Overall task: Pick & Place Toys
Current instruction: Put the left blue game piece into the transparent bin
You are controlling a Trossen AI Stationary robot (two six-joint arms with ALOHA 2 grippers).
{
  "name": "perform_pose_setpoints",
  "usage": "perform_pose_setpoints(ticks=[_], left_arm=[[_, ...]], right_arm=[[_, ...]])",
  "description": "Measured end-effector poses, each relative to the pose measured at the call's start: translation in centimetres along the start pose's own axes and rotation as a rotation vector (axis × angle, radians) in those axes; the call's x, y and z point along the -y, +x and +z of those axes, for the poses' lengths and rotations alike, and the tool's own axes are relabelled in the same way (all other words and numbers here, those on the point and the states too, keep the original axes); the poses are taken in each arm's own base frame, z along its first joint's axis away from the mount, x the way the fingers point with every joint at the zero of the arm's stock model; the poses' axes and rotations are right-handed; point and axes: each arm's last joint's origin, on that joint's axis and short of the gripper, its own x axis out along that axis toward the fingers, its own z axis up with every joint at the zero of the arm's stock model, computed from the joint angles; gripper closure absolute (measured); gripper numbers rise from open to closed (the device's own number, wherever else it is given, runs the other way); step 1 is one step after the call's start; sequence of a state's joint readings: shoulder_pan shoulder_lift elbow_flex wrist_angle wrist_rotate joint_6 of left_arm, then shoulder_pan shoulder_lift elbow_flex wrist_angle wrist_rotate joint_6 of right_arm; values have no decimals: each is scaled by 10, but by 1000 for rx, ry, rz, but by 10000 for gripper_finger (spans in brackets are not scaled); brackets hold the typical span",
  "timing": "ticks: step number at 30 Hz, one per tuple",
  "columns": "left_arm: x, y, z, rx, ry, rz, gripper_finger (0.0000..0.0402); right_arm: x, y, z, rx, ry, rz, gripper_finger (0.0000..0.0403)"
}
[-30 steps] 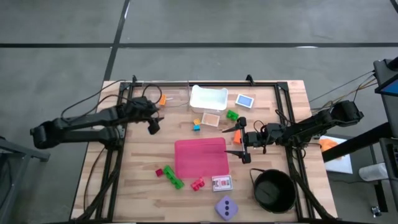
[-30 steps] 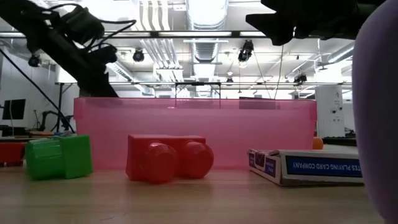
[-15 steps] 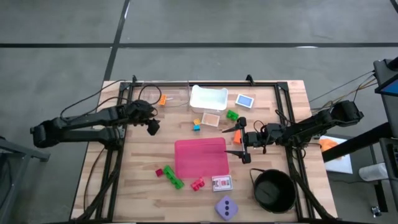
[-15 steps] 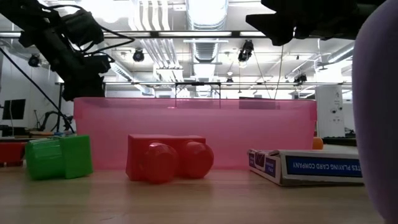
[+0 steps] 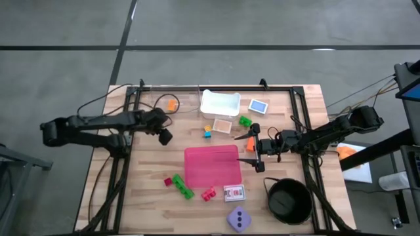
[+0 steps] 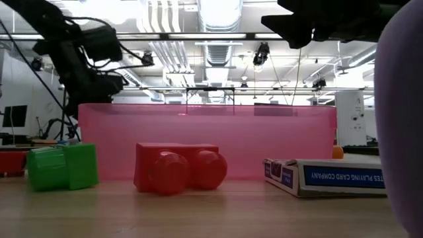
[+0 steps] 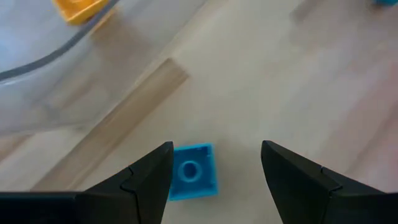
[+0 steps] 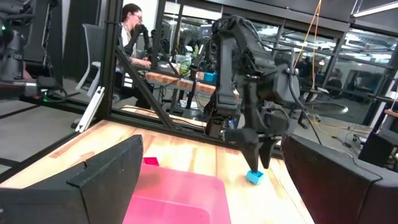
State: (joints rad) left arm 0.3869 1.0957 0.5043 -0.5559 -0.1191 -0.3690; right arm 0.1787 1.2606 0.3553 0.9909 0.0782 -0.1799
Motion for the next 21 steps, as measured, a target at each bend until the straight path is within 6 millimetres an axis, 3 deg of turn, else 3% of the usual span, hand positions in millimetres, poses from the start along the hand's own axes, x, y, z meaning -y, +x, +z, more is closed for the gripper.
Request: perform_pose_setpoints(ticks=[6,21], left_arm=[[3,6,10,-87,-8,110,155],[5,27,5,-208,15,149,155]], right_arm=[[0,0,-1,-8,-1,2,23],[0,0,-2,-18,-1,3,23]])
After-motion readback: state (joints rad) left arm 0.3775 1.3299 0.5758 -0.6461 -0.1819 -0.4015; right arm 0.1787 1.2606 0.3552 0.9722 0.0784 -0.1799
